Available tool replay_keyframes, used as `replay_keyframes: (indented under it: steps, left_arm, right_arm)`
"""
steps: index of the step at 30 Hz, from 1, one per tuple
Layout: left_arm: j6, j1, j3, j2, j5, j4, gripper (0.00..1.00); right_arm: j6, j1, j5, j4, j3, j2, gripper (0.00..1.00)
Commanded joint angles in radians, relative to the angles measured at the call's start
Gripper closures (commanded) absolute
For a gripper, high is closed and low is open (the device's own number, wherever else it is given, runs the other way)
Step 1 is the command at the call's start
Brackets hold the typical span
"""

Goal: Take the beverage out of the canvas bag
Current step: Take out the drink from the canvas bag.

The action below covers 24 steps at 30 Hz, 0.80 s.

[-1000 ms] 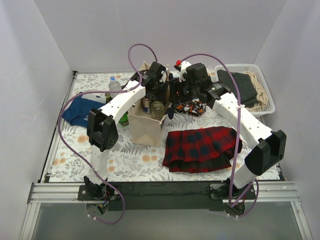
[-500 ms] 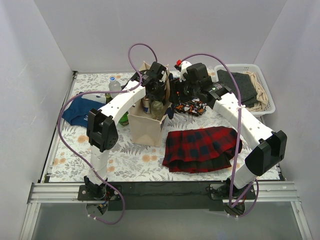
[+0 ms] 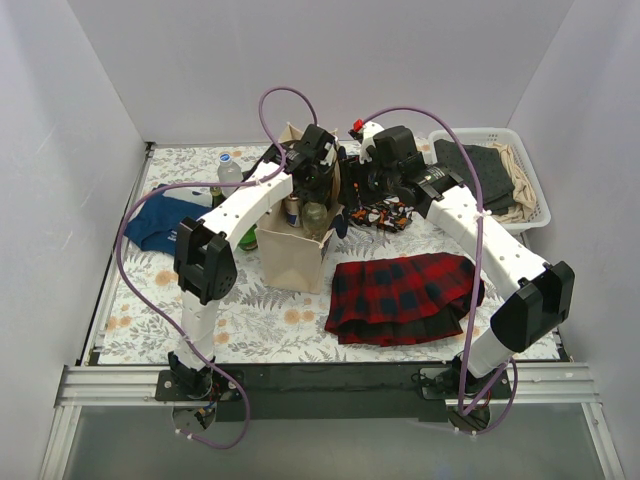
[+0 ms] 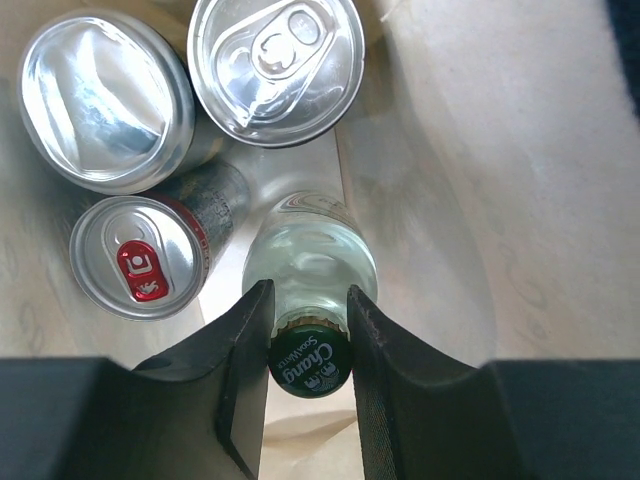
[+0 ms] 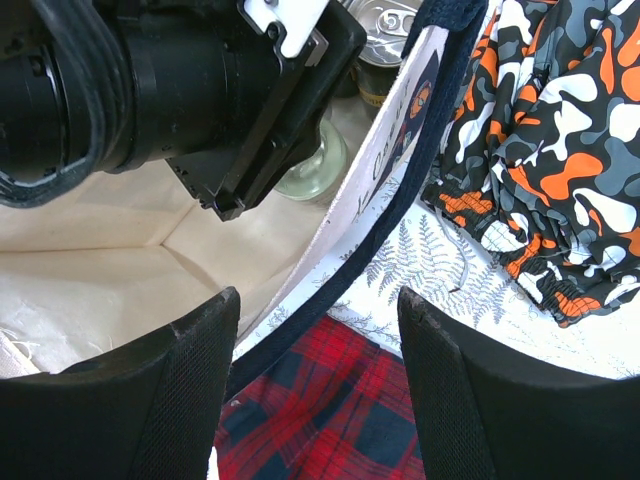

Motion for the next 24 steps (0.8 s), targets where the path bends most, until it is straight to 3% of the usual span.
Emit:
replay_keyframes:
  steps: [1, 7, 24]
  left_arm:
    - [0.007, -0.015, 0.065, -0.087, 0.0, 0.0, 1.0]
    - [0.008, -0.015, 0.213, -0.055, -0.027, -0.027, 1.0]
    - [0.027, -0.015, 0.257, -0.07, -0.084, -0.04, 1.0]
  right_arm:
    - [-0.009, -0.004, -0.005, 0.032, -0.011, -0.044, 0.3]
    - [-0.009, -0.005, -0.005, 0.032, -0.011, -0.047, 0.3]
    - [-0.006, -0.007, 0.011, 0.033, -0.027, -0.07, 0.3]
